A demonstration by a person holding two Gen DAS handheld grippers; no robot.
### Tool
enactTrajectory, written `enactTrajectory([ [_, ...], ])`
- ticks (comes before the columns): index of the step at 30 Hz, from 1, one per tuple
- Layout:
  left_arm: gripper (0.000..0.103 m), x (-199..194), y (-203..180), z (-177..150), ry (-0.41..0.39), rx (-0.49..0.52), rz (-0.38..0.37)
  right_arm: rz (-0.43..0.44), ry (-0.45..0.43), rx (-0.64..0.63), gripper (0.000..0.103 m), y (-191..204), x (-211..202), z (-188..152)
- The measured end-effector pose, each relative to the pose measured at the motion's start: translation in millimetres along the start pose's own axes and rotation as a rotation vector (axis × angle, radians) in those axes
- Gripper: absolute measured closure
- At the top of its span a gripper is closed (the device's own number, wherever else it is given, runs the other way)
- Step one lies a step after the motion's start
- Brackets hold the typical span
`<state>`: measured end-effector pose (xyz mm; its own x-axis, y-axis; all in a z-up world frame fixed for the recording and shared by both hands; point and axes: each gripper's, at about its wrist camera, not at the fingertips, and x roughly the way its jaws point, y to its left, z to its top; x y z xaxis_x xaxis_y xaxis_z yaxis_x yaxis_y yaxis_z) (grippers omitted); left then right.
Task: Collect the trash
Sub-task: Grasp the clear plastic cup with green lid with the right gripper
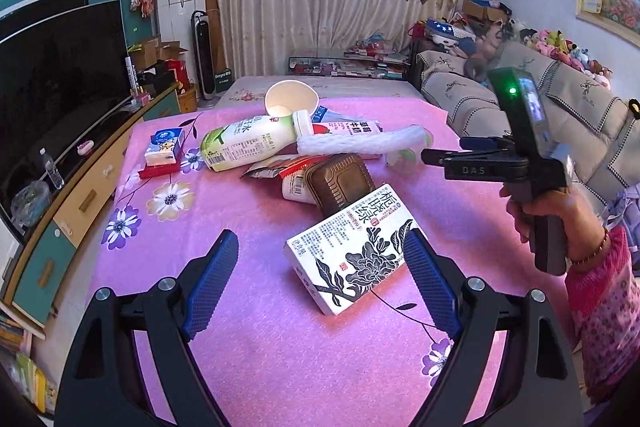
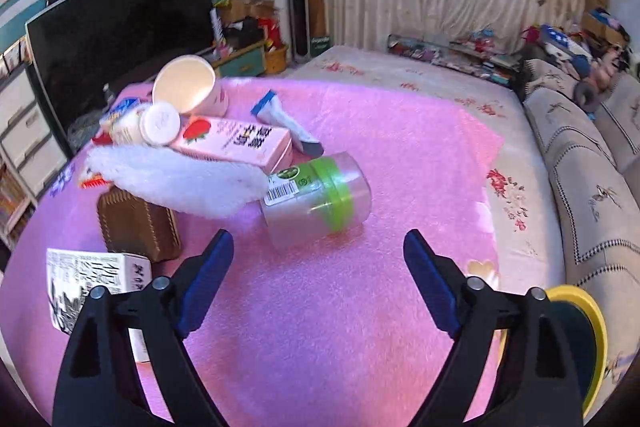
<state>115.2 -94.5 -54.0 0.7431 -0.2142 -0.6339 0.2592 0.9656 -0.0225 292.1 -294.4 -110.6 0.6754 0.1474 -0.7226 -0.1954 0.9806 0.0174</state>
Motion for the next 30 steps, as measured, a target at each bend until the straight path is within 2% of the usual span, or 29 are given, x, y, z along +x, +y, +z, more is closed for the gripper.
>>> enactTrajectory([
  [4, 0.020, 7.1, -0.3, 0.7, 0.010, 0.001, -0.007, -0.024, 0.017, -0.070, 0.017, 2.0, 16.8, 2.4],
  [15, 0.020, 18.1, -4.4, 2.5, 0.030, 0.011, -0.014, 0.057, 0.046, -0.103, 0.016, 0.8, 53.7, 13.7],
  [17, 0.020, 20.0, -4.0, 2.4, 0.032, 0.007, -0.015, 0.065, 0.046, -0.097, 0.023, -0.4, 56.6, 15.1],
  [18, 0.020, 20.9, -4.3, 2.4, 0.034, 0.006, -0.015, 0.075, 0.051, -0.091, 0.032, -1.0, 57.5, 15.3],
  [24, 0.020, 22.7, -2.9, 1.1, 0.035, 0.010, -0.019, 0.068, 0.062, -0.045, 0.032, -6.5, 45.2, 8.3],
  [30, 0.020, 20.2, -4.8, -0.3, 0.027, 0.011, -0.023, 0.051, 0.040, 0.009, 0.032, -16.5, 8.9, -11.2],
])
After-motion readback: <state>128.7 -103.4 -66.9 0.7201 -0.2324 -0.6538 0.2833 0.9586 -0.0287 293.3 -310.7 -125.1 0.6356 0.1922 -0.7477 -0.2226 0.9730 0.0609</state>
